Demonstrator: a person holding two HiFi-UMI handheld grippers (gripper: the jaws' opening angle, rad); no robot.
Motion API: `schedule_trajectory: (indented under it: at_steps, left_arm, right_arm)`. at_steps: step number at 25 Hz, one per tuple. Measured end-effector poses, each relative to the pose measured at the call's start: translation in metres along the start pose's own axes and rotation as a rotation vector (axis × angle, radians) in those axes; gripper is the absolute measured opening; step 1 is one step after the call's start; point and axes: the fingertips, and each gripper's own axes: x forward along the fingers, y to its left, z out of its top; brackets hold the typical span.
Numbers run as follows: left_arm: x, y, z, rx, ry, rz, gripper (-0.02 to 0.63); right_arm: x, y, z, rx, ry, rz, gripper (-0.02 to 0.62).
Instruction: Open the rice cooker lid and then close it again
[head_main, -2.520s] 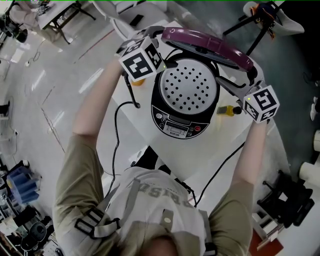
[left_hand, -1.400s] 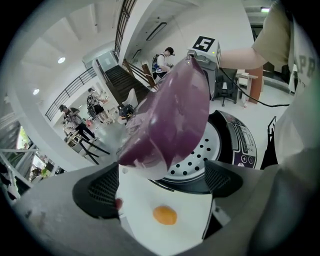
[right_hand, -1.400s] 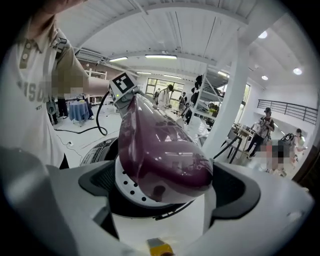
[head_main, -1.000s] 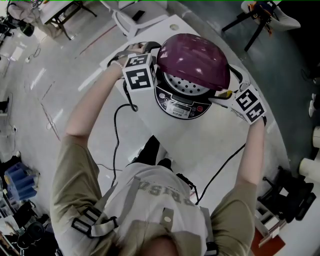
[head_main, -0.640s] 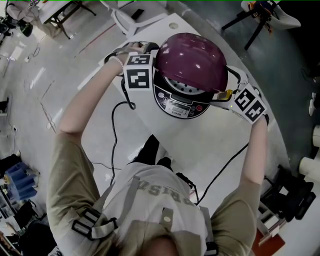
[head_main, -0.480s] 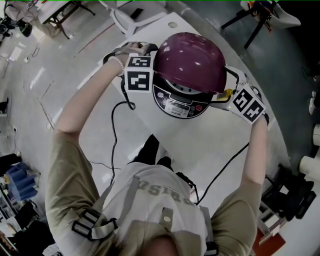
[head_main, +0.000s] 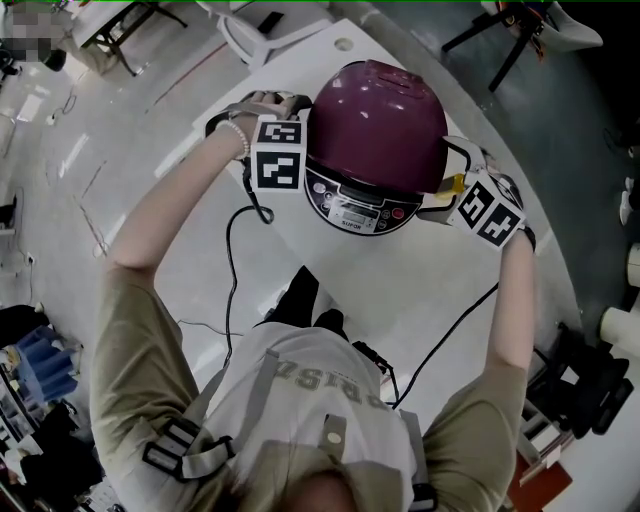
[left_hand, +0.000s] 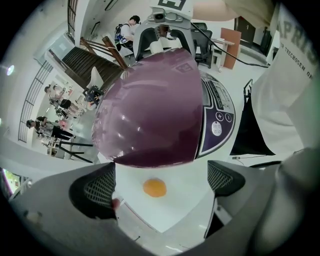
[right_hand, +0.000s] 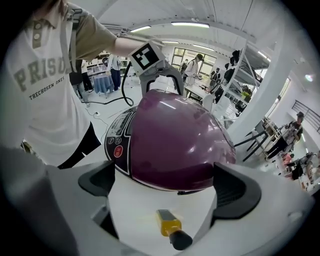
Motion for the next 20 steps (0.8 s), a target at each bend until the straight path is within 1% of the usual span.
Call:
schedule_trajectory:
  at_steps: [5, 13, 20]
  left_arm:
    - [0.004, -0.005, 0.001, -0.032, -0.025, -0.009, 0.584]
    - [0.014, -0.013, 0.000, -0.023, -0.014, -0.026, 0.584]
    - [0.019, -0.015, -0.002, -0.007, -0.003, -0.016, 0.584]
  right_arm:
    - [0.005, 0.005, -0.008, -0.002, 0.045, 0.011, 0.581]
    - [0.013, 0.014, -0.013, -0.013, 0.060, 0.040, 0.581]
    - [0.016, 0.016, -0.014, -0.010, 0.064, 0.050, 0.581]
